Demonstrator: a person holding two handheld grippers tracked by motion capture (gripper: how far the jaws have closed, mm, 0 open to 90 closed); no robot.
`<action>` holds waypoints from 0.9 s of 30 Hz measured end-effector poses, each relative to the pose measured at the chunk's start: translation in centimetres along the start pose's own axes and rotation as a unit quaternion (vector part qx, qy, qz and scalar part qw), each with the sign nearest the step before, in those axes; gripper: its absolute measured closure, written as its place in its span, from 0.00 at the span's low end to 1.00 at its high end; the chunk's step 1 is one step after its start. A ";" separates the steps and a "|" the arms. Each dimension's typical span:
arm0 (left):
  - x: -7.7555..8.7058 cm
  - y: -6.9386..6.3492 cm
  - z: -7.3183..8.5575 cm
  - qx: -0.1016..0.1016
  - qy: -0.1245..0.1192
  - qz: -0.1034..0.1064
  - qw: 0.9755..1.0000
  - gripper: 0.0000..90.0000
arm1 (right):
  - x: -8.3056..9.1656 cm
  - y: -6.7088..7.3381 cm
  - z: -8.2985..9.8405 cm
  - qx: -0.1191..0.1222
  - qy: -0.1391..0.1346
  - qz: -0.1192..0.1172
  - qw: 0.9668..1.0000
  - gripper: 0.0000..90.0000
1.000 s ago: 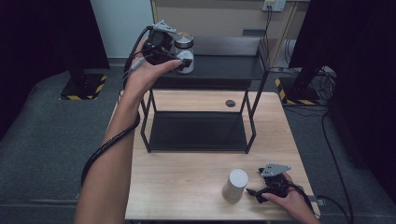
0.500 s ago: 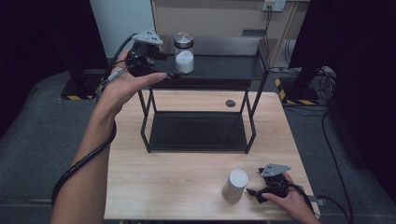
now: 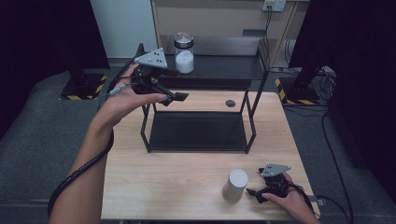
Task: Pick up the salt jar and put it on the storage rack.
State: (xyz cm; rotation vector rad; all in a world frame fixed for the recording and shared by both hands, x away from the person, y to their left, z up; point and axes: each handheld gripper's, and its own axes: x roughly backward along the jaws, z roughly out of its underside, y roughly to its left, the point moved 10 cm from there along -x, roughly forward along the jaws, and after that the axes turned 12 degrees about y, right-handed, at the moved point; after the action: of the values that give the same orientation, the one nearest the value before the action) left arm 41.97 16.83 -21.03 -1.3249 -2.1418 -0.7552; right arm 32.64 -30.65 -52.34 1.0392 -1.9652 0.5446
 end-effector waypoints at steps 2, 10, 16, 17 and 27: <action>-0.5 -0.5 0.3 -0.003 0.002 0.003 1.000 0.14 | 0.0 0.0 0.0 0.000 0.000 0.000 1.000 0.02; -2.0 -2.4 1.9 -0.006 -0.006 0.010 1.000 0.13 | 0.0 0.0 0.0 0.001 -0.001 0.000 1.000 0.02; -3.0 -3.3 3.9 0.005 -0.007 0.017 1.000 0.12 | 0.0 0.0 0.0 0.000 -0.001 0.000 1.000 0.02; -3.2 -3.4 4.3 0.006 -0.007 0.019 1.000 0.12 | 0.0 0.0 0.0 0.001 -0.001 0.000 1.000 0.02; -4.2 -5.7 7.1 0.012 -0.004 0.019 1.000 0.11 | 0.0 0.1 0.1 -0.003 0.000 0.002 1.000 0.02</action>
State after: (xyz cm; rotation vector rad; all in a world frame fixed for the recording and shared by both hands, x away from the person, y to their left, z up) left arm 37.56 16.97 -30.06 -1.3545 -2.1198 -0.7074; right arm 32.52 -30.65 -52.36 1.0319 -1.9688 0.5394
